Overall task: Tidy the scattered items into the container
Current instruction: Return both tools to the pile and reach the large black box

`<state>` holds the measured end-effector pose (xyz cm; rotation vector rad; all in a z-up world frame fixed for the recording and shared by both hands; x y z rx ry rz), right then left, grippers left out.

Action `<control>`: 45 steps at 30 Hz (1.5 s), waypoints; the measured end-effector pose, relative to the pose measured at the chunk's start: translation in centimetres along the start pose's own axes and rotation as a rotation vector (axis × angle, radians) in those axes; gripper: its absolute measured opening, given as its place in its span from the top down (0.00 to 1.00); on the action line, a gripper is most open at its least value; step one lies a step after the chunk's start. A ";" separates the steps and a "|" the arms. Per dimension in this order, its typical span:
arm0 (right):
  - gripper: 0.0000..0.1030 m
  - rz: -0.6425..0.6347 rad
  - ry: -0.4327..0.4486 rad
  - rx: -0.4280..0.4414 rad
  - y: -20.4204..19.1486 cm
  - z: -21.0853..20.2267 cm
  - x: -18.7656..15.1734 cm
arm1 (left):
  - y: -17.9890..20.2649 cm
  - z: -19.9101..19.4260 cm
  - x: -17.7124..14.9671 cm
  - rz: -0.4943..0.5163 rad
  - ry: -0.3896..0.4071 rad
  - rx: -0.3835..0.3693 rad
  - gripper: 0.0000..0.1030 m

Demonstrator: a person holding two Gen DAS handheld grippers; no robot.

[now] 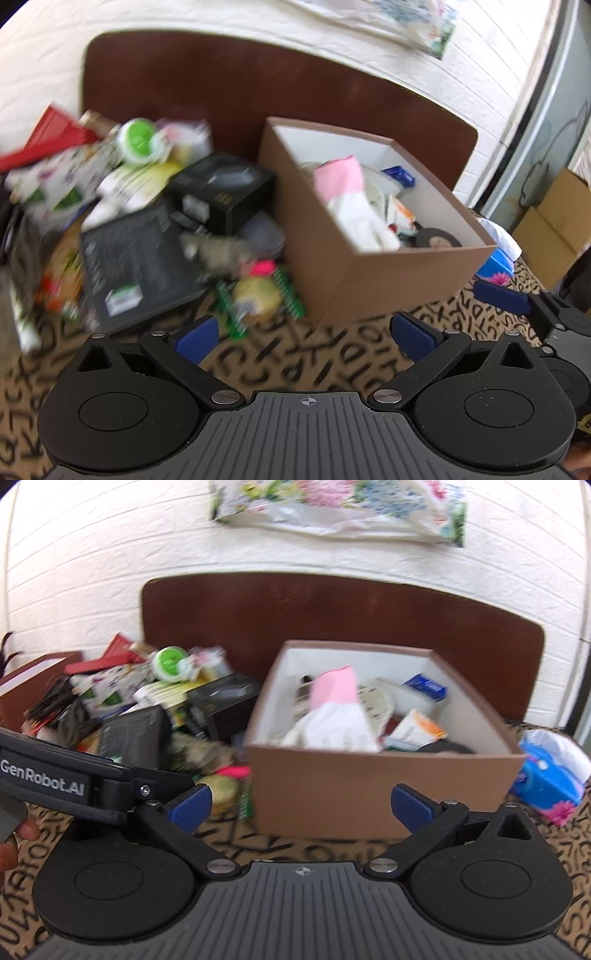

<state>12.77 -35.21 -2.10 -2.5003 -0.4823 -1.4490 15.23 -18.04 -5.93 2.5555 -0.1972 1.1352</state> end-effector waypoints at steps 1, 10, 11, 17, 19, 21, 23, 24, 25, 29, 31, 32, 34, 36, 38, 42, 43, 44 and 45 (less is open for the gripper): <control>0.00 -0.003 -0.008 0.010 -0.8 0.0 -0.5 | -0.9 -0.5 -0.8 -0.017 0.001 -0.004 0.00; 0.00 -0.003 -0.089 0.144 -7.1 2.0 -3.8 | -9.2 -2.6 -4.8 -0.155 0.023 0.058 0.00; 0.00 -0.011 -0.093 0.154 -7.7 2.2 -3.7 | -10.1 -2.7 -4.8 -0.177 0.021 0.059 0.00; 0.01 -0.103 -0.073 0.177 -10.4 3.9 -2.8 | -13.4 -2.3 -3.5 -0.205 0.062 0.089 0.00; 0.02 -0.122 -0.072 0.186 -11.0 4.6 -2.6 | -13.9 -1.6 -3.1 -0.203 0.058 0.090 0.02; 0.03 -0.137 -0.064 0.196 -11.5 5.2 -2.5 | -14.4 -1.0 -2.9 -0.213 0.048 0.078 0.03; 0.06 -0.145 -0.052 0.206 -12.0 5.9 -2.3 | -14.8 -0.4 -2.5 -0.220 0.050 0.071 0.03; 0.07 -0.152 -0.046 0.213 -12.3 6.3 -2.2 | -15.1 -0.1 -2.3 -0.222 0.052 0.077 0.03; 0.07 -0.165 -0.040 0.223 -12.6 6.7 -2.2 | -15.3 0.2 -2.2 -0.221 0.055 0.076 0.04; 0.09 -0.229 -0.044 0.231 -13.7 8.4 -2.0 | -15.8 1.2 -1.2 -0.212 0.059 0.065 0.06; 0.10 -0.239 -0.046 0.241 -14.1 9.1 -1.9 | -16.0 1.6 -0.8 -0.209 0.062 0.063 0.06; 0.12 -0.245 -0.047 0.247 -14.3 9.5 -1.9 | -16.1 1.9 -0.7 -0.207 0.062 0.060 0.06; 0.15 -0.264 -0.054 0.260 -14.6 10.3 -2.0 | -16.3 2.5 -0.5 -0.208 0.053 0.056 0.06; 0.16 -0.286 -0.066 0.269 -15.0 11.0 -2.2 | -16.6 3.1 -0.4 -0.211 0.046 0.059 0.06; 0.21 -0.318 -0.078 0.283 -15.4 11.8 -2.5 | -16.9 3.8 -0.4 -0.220 0.035 0.061 0.07; 0.30 -0.354 -0.107 0.279 -15.8 13.2 -2.9 | -17.0 4.7 -0.2 -0.222 0.011 0.065 0.07; 0.30 -0.352 -0.111 0.277 -15.8 13.4 -3.0 | -17.0 4.7 -0.2 -0.219 0.009 0.065 0.08; 0.31 -0.349 -0.116 0.278 -15.8 13.6 -3.0 | -16.9 4.7 -0.2 -0.217 0.007 0.066 0.09; 0.35 -0.340 -0.123 0.287 -15.9 13.7 -3.1 | -16.8 4.7 -0.3 -0.215 0.005 0.064 0.11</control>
Point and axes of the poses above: each gripper's, at about its wrist camera, not at the fingertips, and z roughly the way its jaws point, y to its right, x to its top, the point moved 9 cm from there along z, roughly the way its jaws point, and after that the axes turned 3 degrees about z, right-handed, at the moved point
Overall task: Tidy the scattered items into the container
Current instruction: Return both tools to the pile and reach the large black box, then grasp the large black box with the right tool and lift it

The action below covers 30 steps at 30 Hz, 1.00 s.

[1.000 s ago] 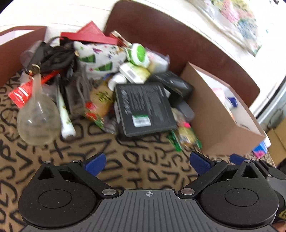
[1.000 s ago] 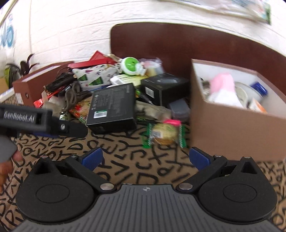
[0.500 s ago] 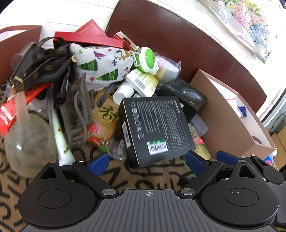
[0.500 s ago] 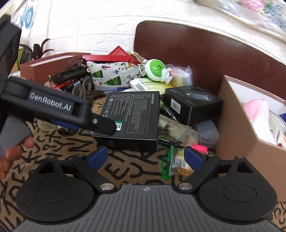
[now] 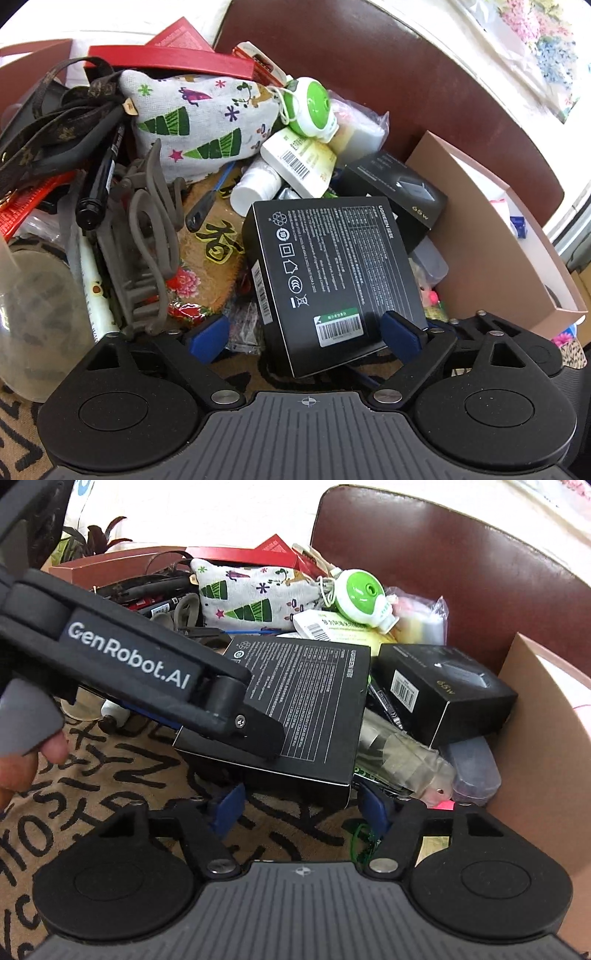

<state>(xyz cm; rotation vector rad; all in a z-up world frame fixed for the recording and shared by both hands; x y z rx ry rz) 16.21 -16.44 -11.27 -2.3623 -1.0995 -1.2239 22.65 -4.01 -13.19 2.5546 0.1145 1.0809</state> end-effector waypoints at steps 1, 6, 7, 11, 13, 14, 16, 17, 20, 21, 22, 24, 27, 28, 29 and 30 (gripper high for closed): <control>0.41 0.015 -0.005 0.009 0.0 0.1 0.0 | 0.1 0.0 -0.1 0.004 -0.006 -0.003 0.15; 0.51 0.058 -0.022 0.018 0.0 -0.5 -0.5 | 1.2 -0.3 -0.5 0.071 -0.024 0.000 0.25; 0.52 0.061 -0.024 0.015 0.1 -0.7 -0.6 | 1.4 -0.4 -0.6 0.081 -0.026 0.002 0.26; 0.53 0.088 -0.029 0.015 0.1 -1.9 -1.0 | 2.2 -1.0 -1.1 0.084 -0.033 0.000 0.27; 0.53 0.099 -0.032 0.015 -0.1 -2.8 -1.4 | 2.8 -1.8 -1.6 0.090 -0.043 -0.011 0.27; 0.53 0.104 -0.033 0.018 -0.3 -3.5 -1.6 | 3.1 -2.4 -2.1 0.097 -0.048 -0.018 0.27; 0.53 0.118 -0.031 0.031 -0.9 -5.2 -2.4 | 3.6 -3.8 -3.3 0.115 -0.059 -0.037 0.27; 0.53 0.124 -0.038 0.039 -1.3 -6.0 -3.0 | 3.8 -4.4 -4.1 0.124 -0.072 -0.044 0.27; 0.51 0.129 -0.058 0.069 -2.9 -8.6 -5.3 | 4.4 -6.0 -6.6 0.148 -0.112 -0.064 0.28; 0.51 0.140 -0.062 0.083 -3.5 -9.6 -6.2 | 4.6 -6.6 -7.5 0.154 -0.118 -0.073 0.28; 0.49 0.150 -0.056 0.095 -3.9 -10.5 -6.8 | 4.8 -7.3 -8.3 0.152 -0.122 -0.085 0.28; 0.46 0.183 -0.041 0.108 -4.6 -12.3 -8.1 | 5.2 -8.6 -9.8 0.133 -0.132 -0.113 0.24; 0.40 0.226 -0.056 0.111 -5.3 -13.9 -9.6 | 6.0 -10.2 -11.9 0.132 -0.146 -0.152 0.25; 0.40 0.238 -0.061 0.111 -5.4 -14.4 -9.9 | 6.2 -10.5 -12.5 0.144 -0.156 -0.157 0.24; 0.39 0.248 -0.061 0.116 -5.5 -14.7 -10.1 | 6.4 -10.7 -13.1 0.161 -0.168 -0.155 0.22; 0.39 0.251 -0.058 0.116 -5.5 -15.1 -10.2 | 6.3 -10.6 -13.4 0.172 -0.172 -0.148 0.20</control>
Point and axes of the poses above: each gripper's, at about its wrist camera, not at the fingertips, and z roughly the way its jaws point, y to its right, x to its top, the point moved 9 cm from there along z, roughly the way its jaws point, and after that the axes turned 3 degrees about z, right-handed, at the moved point
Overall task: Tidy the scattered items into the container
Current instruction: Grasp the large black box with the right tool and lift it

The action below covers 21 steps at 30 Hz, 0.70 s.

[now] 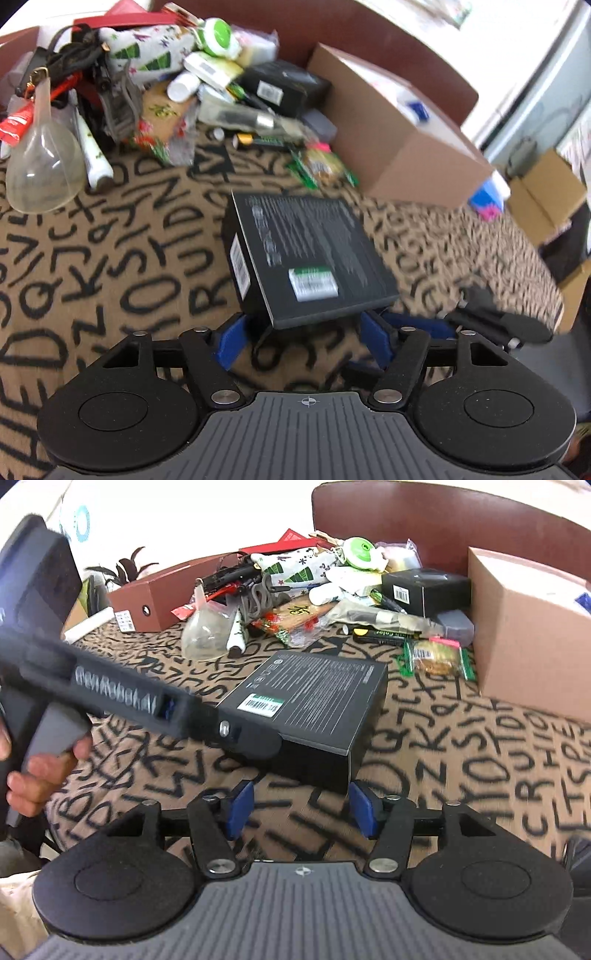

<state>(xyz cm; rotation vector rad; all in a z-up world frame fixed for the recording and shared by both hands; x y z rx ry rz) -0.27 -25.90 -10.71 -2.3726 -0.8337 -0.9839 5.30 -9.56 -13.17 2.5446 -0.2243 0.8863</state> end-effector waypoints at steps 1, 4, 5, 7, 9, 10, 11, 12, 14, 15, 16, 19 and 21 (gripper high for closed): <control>0.36 -0.009 0.009 -0.013 0.1 -0.3 -0.1 | -0.3 0.0 -0.1 -0.005 0.004 0.019 0.14; 0.20 -0.042 0.028 -0.067 0.9 -0.5 0.4 | -1.3 0.0 0.8 -0.048 0.015 0.036 0.11; 0.17 -0.054 0.025 -0.057 0.9 -0.4 0.5 | -1.4 0.0 1.2 -0.059 0.019 0.022 0.10; 0.17 -0.085 0.037 -0.051 1.1 -0.4 0.8 | -1.8 0.5 1.9 -0.074 0.026 0.043 0.08; 0.17 -0.117 0.037 -0.040 0.9 0.0 1.2 | -1.9 1.1 2.1 -0.063 0.022 0.039 0.05; 0.17 -0.125 0.043 -0.036 0.8 0.1 1.5 | -1.9 1.4 2.2 -0.075 0.012 0.017 0.05; 0.17 -0.132 0.048 -0.024 0.6 0.3 1.7 | -2.0 1.6 2.1 -0.099 0.001 -0.002 0.06; 0.17 -0.136 0.050 -0.009 0.5 0.4 1.9 | -2.0 1.8 2.2 -0.117 -0.008 -0.022 0.08; 0.17 -0.138 0.042 -0.001 0.4 0.8 2.1 | -1.9 1.7 2.3 -0.117 -0.007 -0.058 0.17; 0.17 -0.144 0.036 0.006 0.4 0.9 2.1 | -1.8 1.7 2.3 -0.113 -0.009 -0.065 0.18; 0.17 -0.148 0.033 0.008 0.3 1.0 2.2 | -1.7 1.7 2.3 -0.109 -0.011 -0.064 0.18; 0.17 -0.156 0.020 0.017 0.4 1.0 2.3 | -1.5 1.9 2.5 -0.088 -0.027 -0.069 0.18; 0.17 -0.159 0.015 0.023 0.5 1.2 2.4 | -1.5 2.1 2.7 -0.090 -0.031 -0.070 0.15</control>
Point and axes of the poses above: each gripper's, at about its wrist camera, not at the fingertips, and z roughly the way its jaws point, y to its right, x to its top, the point moved 9 cm from there along z, roughly the way its jaws point, and after that the axes turned 3 degrees about z, right-handed, at the moved point
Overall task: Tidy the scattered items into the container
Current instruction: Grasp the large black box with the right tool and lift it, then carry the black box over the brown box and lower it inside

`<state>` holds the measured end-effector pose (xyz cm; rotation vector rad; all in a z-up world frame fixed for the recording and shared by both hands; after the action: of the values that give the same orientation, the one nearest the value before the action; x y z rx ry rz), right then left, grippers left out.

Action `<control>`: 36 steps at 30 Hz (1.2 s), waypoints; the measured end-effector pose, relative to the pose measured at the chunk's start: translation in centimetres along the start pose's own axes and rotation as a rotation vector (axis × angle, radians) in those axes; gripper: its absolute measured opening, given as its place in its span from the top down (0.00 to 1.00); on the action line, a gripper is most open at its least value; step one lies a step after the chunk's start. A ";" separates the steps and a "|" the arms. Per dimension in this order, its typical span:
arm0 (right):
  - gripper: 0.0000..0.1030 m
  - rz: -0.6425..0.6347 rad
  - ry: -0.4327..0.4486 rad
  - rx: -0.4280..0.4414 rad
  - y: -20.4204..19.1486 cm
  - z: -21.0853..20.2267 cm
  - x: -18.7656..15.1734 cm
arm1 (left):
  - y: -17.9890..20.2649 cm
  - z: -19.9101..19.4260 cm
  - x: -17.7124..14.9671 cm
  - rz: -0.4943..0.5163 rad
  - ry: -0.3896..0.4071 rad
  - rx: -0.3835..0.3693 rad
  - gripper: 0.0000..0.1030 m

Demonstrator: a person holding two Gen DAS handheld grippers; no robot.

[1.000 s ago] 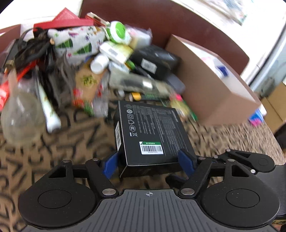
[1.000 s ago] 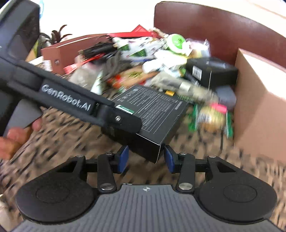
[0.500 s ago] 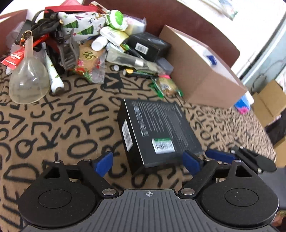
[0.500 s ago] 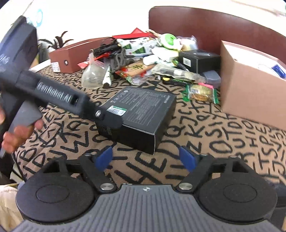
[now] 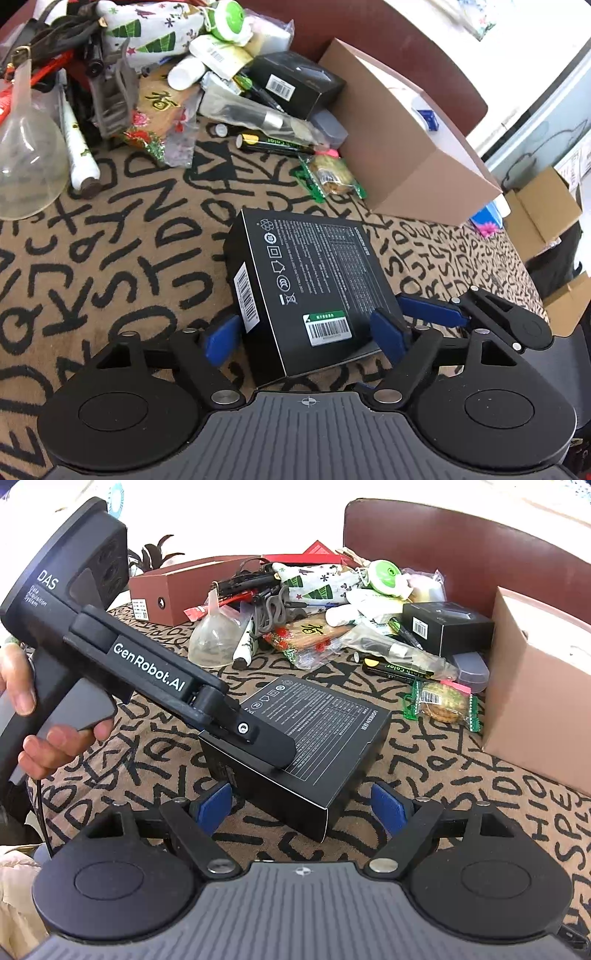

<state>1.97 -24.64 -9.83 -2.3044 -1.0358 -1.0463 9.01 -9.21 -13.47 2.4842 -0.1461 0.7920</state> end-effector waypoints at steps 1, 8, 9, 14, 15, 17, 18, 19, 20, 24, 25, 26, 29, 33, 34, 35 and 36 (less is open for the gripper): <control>0.17 -0.001 -0.006 0.005 0.0 0.3 0.0 | -0.1 0.1 0.1 0.001 0.005 0.007 0.13; 0.17 -0.020 -0.027 0.018 0.1 2.1 0.6 | -0.4 0.4 0.5 0.002 0.008 0.015 0.21; 0.17 -0.019 -0.025 0.013 0.2 2.2 0.7 | -0.5 0.5 0.6 -0.001 0.012 0.024 0.21; 0.19 -0.005 -0.025 -0.015 0.0 2.4 1.1 | 0.0 0.5 1.0 0.012 0.027 0.068 0.22; 0.19 -0.003 -0.024 -0.022 -0.1 2.2 1.1 | 0.3 0.2 1.1 0.030 0.033 0.078 0.22; 0.19 -0.008 -0.010 -0.035 -0.3 1.7 1.3 | 1.0 -0.4 1.2 0.058 0.051 0.082 0.22; 0.19 -0.013 0.000 -0.041 -0.3 1.2 1.5 | 1.3 -0.8 1.3 0.060 0.059 0.078 0.22; 0.19 -0.017 0.009 -0.046 -0.3 0.8 1.7 | 1.7 -1.2 1.5 0.059 0.067 0.074 0.22; 0.19 -0.020 0.021 -0.052 -0.4 0.2 2.0 | 2.0 -1.7 1.8 0.060 0.077 0.070 0.22; 0.19 -0.034 0.077 -0.091 -0.1 -2.1 4.1 | 4.1 -3.6 3.7 0.097 0.134 0.053 0.22; 0.19 -0.037 0.092 -0.101 0.1 -2.8 4.8 | 4.8 -4.1 4.3 0.110 0.152 0.047 0.22; 0.19 -0.038 0.107 -0.112 0.3 -3.5 5.5 | 5.5 -4.6 5.0 0.120 0.168 0.041 0.22; 0.19 -0.033 0.154 -0.145 1.3 -5.7 7.8 | 7.7 -5.9 7.2 0.151 0.221 0.017 0.22; 0.19 -0.013 0.236 -0.189 3.3 -8.6 11.1 | 10.9 -7.3 10.8 0.187 0.300 -0.026 0.22; 0.19 -0.009 0.254 -0.200 3.9 -9.3 12.0 | 11.8 -7.6 12.0 0.197 0.318 -0.034 0.22; 0.20 -0.007 0.271 -0.212 4.5 -9.8 12.9 | 12.5 -7.7 13.0 0.208 0.334 -0.041 0.22; 0.20 -0.007 0.288 -0.224 5.2 -10.3 13.9 | 13.3 -7.8 14.2 0.219 0.352 -0.046 0.22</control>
<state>7.31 -27.91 7.10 -2.2280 -0.8489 -1.5110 13.34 -15.82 5.97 2.2685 -0.3089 1.2869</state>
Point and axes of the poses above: each gripper's, at about its wrist camera, not at the fingertips, and z roughly the way its jaws point, y to its right, x to its top, the point moved 9 cm from there along z, roughly the way its jaws point, and after that the axes turned 3 degrees about z, right-handed, at the moved point
